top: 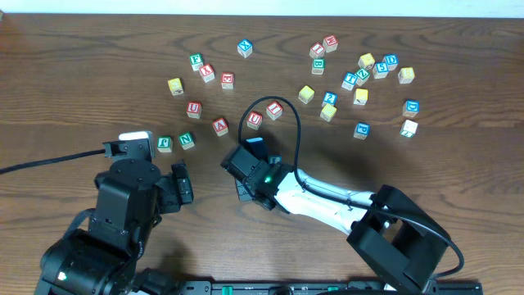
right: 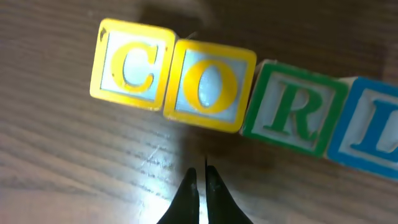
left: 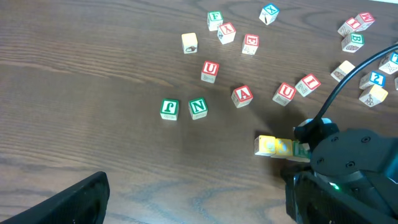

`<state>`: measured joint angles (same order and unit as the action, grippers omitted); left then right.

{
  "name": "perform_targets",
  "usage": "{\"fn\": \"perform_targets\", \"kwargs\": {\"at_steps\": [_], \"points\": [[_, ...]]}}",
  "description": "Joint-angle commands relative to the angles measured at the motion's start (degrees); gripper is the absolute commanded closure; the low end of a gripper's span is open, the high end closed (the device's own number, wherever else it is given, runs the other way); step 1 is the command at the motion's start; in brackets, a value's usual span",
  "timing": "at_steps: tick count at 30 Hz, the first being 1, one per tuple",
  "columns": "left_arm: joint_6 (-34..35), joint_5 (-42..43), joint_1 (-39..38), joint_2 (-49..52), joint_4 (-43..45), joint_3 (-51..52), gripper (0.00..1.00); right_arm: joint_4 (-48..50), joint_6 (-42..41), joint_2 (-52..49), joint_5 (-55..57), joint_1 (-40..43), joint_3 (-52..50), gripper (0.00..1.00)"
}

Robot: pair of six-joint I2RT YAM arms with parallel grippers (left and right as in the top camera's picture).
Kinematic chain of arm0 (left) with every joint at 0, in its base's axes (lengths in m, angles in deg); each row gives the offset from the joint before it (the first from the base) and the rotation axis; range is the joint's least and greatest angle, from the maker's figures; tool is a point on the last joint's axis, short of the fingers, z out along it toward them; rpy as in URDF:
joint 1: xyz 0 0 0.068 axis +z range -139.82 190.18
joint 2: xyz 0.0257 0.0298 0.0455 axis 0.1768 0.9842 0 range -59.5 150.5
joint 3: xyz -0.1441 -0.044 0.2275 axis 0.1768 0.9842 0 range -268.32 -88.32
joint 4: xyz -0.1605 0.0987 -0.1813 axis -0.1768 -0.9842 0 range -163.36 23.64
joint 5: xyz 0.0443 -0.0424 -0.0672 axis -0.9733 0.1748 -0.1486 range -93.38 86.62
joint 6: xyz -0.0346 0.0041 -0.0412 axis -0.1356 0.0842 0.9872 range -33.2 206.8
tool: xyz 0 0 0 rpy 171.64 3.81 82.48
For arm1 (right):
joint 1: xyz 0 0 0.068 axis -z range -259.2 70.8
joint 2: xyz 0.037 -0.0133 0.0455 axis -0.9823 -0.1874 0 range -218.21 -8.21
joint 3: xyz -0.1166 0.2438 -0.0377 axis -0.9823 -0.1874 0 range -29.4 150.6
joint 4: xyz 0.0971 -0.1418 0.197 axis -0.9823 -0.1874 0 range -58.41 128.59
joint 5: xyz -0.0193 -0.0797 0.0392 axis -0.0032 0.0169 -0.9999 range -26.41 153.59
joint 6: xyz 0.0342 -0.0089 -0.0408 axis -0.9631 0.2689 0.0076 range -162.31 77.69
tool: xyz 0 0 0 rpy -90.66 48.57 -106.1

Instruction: Spell out CORL

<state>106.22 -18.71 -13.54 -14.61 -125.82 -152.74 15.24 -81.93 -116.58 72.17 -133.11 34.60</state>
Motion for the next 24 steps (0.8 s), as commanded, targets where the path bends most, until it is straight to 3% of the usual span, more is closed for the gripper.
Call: {"fn": "perform_targets", "kwargs": {"at_steps": [1,4,10,24], "points": [[-0.6,-0.8,0.2,0.0,-0.1,-0.6,0.07,-1.6,-2.0,0.7,-0.6,0.2,0.2,0.99],[-0.6,-0.8,0.2,0.0,-0.1,-0.6,0.07,-5.2,-7.2,2.0,4.5,0.2,0.2,0.99],[-0.6,-0.8,0.2,0.0,-0.1,-0.6,0.07,-5.6,-7.0,2.0,10.3,0.2,0.8,0.99],[-0.6,-0.8,0.2,0.0,-0.1,-0.6,0.07,-16.5,-4.2,4.2,7.4,0.2,9.2,0.99]]}}
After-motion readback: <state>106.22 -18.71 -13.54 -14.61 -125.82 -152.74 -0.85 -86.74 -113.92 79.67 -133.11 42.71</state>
